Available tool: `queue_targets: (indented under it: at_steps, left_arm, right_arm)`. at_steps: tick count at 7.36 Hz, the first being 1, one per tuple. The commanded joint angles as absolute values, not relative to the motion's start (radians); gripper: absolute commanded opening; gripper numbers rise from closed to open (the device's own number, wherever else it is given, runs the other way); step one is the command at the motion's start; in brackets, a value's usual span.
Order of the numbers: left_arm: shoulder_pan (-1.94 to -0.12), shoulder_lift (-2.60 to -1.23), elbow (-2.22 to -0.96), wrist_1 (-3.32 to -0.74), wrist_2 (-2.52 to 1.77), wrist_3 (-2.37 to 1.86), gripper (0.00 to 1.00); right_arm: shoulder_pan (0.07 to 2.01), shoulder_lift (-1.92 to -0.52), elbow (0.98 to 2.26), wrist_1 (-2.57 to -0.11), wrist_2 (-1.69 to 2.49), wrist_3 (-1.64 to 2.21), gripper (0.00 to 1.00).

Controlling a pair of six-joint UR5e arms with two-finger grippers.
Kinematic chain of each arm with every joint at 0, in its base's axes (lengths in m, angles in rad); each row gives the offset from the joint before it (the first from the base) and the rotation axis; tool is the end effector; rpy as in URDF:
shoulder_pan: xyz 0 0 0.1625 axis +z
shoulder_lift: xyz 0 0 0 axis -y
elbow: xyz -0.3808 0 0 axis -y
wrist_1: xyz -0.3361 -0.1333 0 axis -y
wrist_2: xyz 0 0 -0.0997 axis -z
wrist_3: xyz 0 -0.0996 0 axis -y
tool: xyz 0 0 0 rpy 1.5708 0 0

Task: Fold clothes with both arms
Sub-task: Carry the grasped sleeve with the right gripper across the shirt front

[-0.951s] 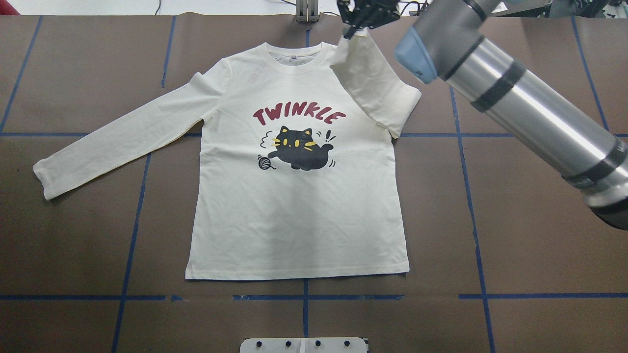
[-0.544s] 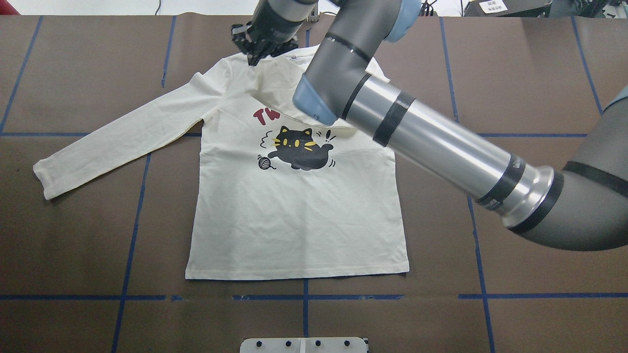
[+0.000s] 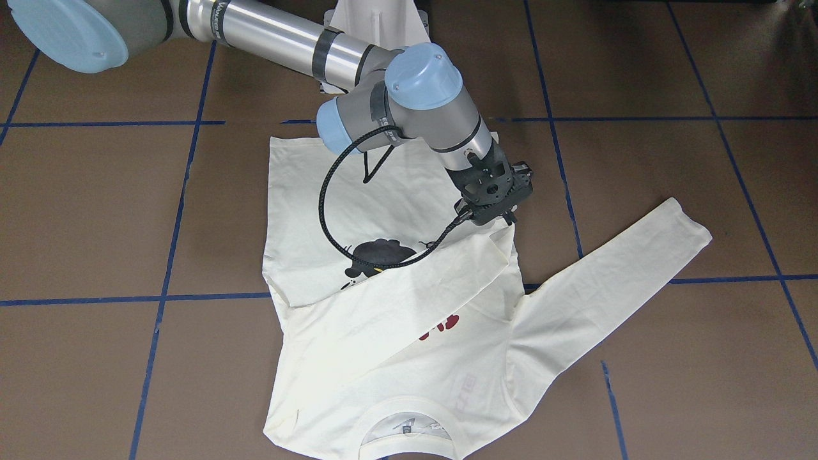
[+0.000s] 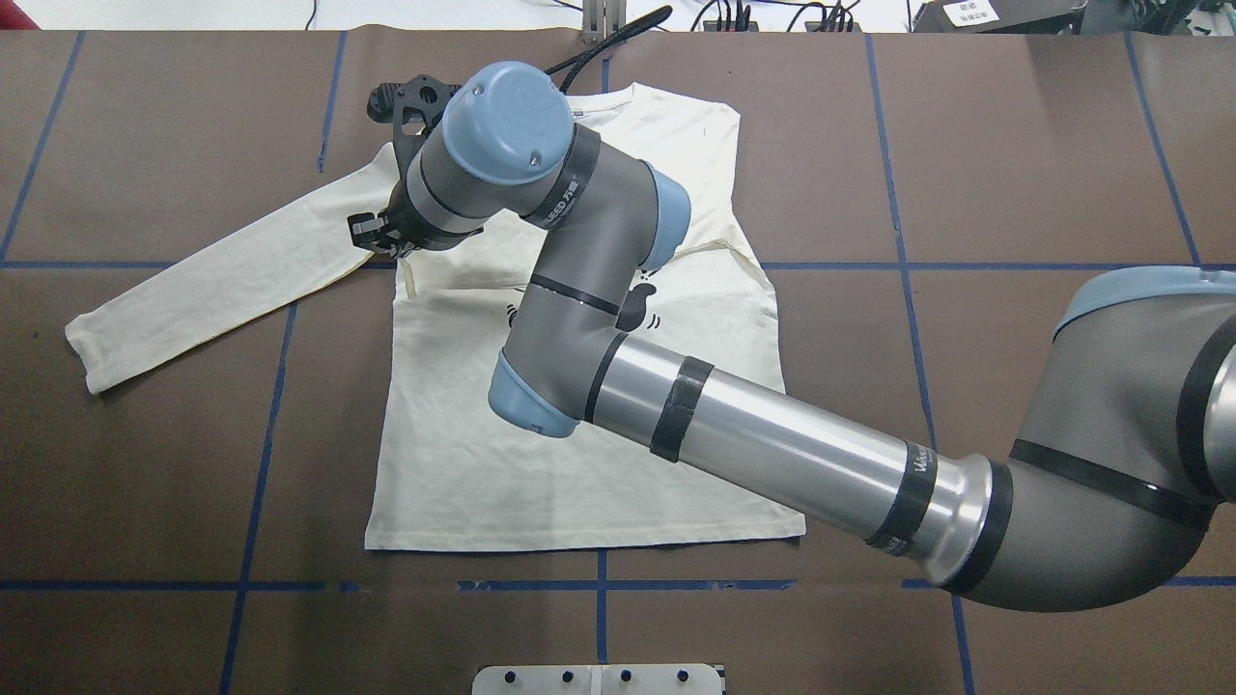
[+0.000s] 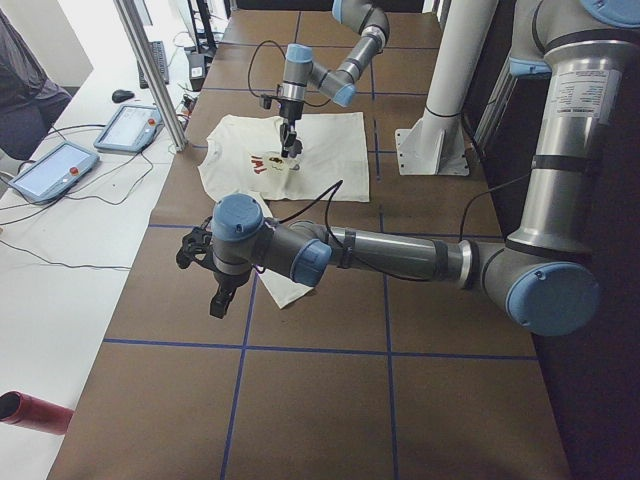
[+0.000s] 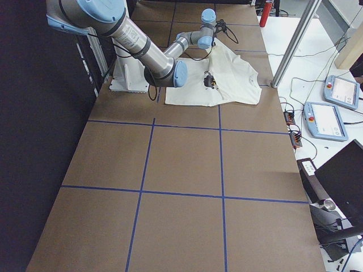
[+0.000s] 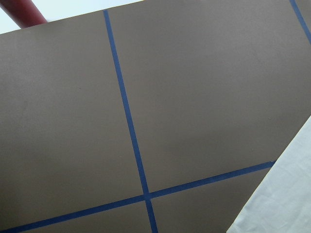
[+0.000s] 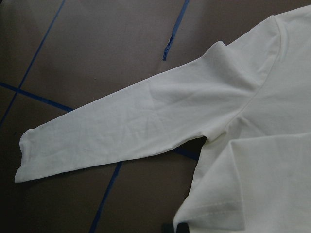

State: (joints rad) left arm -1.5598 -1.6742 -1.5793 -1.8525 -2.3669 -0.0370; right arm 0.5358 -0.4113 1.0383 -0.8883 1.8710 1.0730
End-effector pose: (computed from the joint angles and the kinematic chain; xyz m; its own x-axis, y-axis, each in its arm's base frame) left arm -0.0567 -0.4928 0.5298 0.6963 0.2474 -0.6737 0.0156 0.9333 0.3589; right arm -0.5823 -0.4665 0.0458 0.3108 -0.3460 0.8853 -0.1066 0.9128 0.3942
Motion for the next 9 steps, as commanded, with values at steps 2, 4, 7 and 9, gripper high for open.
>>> queue_targets:
  at_steps: [2, 4, 7, 9]
  left_arm:
    - [-1.554, -1.674, -1.574, -1.856, -2.365, -0.037, 1.00]
    - [-1.481, -1.674, -1.584, -1.952, -2.355, -0.292, 1.00]
    - [-1.167, -1.559, -1.757, -2.105, -2.104, -0.898, 1.00]
    - [-1.085, -1.502, -1.766, -2.118, -2.010, -1.015, 1.00]
  right_arm:
    - [0.517, -0.416, 1.025, -0.903, 1.781, 1.152, 1.00]
    - [0.575, -0.417, 1.061, -1.108, 1.825, 1.206, 1.00]
    - [0.779, -0.608, 1.268, -1.454, 2.086, 1.134, 1.00]
    - [0.868, -0.788, 1.418, -1.561, 2.131, 0.906, 1.00]
